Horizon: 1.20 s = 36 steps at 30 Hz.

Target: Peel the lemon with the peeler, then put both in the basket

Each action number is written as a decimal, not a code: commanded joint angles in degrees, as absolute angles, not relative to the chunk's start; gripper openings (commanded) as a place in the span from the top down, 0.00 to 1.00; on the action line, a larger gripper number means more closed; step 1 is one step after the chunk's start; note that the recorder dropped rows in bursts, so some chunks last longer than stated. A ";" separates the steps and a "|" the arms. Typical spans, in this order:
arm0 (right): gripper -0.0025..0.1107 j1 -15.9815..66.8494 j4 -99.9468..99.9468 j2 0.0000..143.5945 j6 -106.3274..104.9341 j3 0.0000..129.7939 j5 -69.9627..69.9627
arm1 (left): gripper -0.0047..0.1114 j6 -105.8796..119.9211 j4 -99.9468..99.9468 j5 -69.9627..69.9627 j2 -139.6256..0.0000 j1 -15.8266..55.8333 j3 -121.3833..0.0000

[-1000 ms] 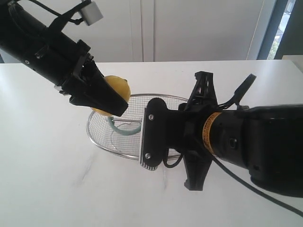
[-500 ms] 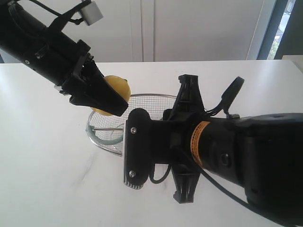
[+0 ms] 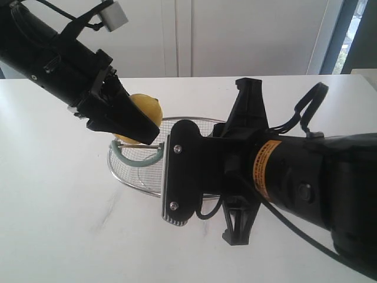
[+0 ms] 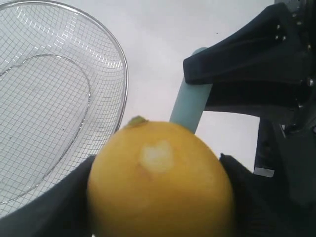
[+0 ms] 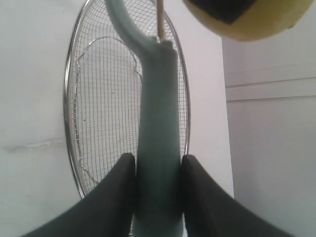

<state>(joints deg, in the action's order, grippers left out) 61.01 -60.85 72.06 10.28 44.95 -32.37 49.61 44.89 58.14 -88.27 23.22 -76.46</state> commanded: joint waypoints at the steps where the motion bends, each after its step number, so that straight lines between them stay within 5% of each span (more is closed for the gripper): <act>1: 0.98 61.11 -61.71 70.50 10.82 45.32 -32.89 | 0.96 49.31 46.56 59.03 -87.98 22.95 -76.71; 36: 0.98 70.91 -61.32 65.35 10.82 45.32 -33.71 | 0.96 49.31 46.20 58.43 -87.98 22.95 -76.71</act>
<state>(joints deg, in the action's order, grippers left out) 70.29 -60.75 67.07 10.28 44.95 -33.00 49.61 45.00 57.39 -88.27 23.22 -76.46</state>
